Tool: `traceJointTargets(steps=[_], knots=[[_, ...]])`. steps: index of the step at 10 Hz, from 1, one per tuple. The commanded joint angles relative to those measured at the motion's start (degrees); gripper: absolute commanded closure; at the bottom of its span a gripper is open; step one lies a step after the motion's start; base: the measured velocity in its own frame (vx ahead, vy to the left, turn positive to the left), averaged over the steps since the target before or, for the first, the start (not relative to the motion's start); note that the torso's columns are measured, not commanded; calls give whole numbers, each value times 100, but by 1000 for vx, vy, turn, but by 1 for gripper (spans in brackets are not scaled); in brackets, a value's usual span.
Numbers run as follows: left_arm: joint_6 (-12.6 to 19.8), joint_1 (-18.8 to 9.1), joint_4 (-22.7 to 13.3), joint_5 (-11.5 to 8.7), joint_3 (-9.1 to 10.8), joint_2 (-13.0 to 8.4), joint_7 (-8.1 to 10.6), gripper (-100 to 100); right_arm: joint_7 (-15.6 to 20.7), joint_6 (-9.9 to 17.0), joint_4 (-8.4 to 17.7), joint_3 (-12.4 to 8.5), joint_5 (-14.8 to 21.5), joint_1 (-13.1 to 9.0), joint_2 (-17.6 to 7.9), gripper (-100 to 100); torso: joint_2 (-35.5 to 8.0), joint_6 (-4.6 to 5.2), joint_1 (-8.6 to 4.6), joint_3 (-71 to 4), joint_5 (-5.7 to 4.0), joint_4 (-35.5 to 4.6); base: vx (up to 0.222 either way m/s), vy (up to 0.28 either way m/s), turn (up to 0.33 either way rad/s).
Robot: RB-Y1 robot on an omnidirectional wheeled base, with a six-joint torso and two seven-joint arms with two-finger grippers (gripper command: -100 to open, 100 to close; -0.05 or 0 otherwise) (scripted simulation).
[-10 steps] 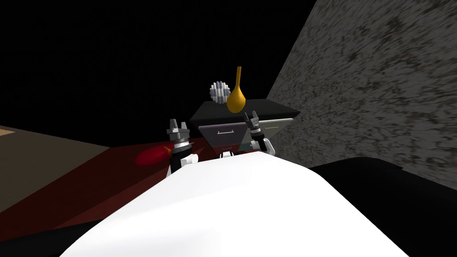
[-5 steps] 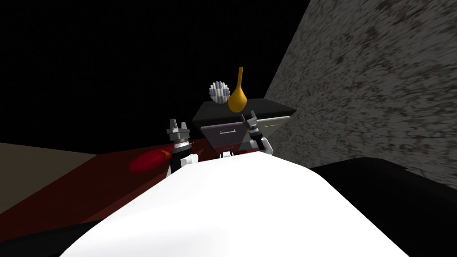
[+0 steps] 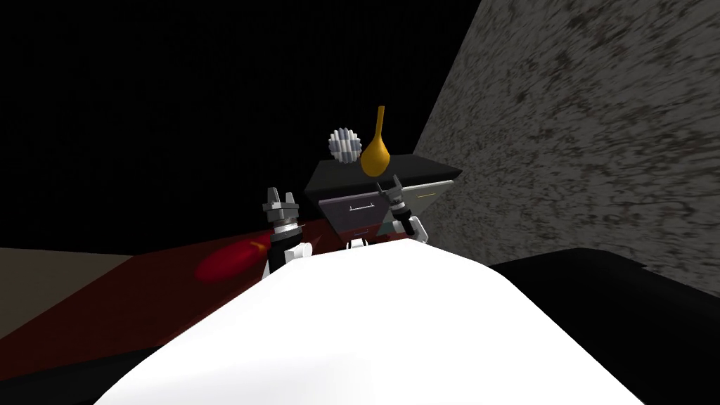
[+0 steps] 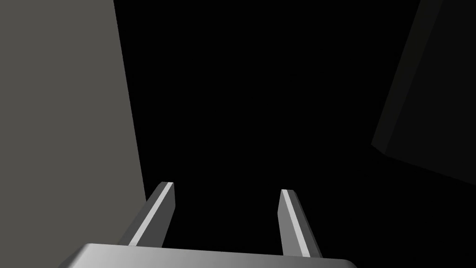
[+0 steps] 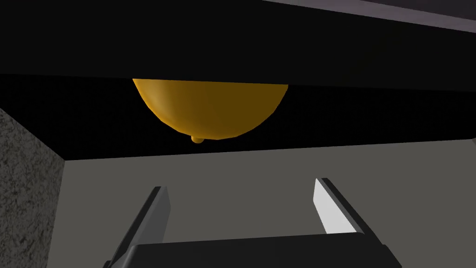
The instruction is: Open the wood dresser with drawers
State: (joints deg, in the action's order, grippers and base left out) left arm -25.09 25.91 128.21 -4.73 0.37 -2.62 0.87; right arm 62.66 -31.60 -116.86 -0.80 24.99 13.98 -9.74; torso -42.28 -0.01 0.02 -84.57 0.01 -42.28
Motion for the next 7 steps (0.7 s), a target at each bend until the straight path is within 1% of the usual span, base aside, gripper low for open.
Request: traceJointTargets(steps=[1,2,3,4,5,6,7], knots=[[0,0,0,0,0,0,0,0,447,-64,154,10,223,-57,17,-100,-2,3,4,2,0,0,-10,92,-100],[0,0,0,0,0,0,0,0,617,-115,305,9,417,-114,29,-100,-2,0,-5,1,-1,-1,-9,109,-156],[0,0,0,0,0,0,0,0,765,-115,305,9,417,-114,29,-100,0,2,1,1,-1,0,-3,95,-101],[0,0,0,0,0,0,0,0,946,-162,460,7,611,-166,43,-100,2,0,-5,-1,-1,0,-3,103,-172],[0,0,0,0,0,0,0,0,1073,-162,460,7,611,-166,43,-100,2,3,-2,-1,-2,1,-1,91,-96],[0,0,0,0,0,0,0,0,1260,-205,618,3,804,-214,62,-100,2,0,-5,-1,-2,0,-4,98,-183],[0,0,0,0,0,0,0,0,1369,-205,618,3,804,-214,62,-100,0,3,-2,0,-2,0,-13,83,-88]])
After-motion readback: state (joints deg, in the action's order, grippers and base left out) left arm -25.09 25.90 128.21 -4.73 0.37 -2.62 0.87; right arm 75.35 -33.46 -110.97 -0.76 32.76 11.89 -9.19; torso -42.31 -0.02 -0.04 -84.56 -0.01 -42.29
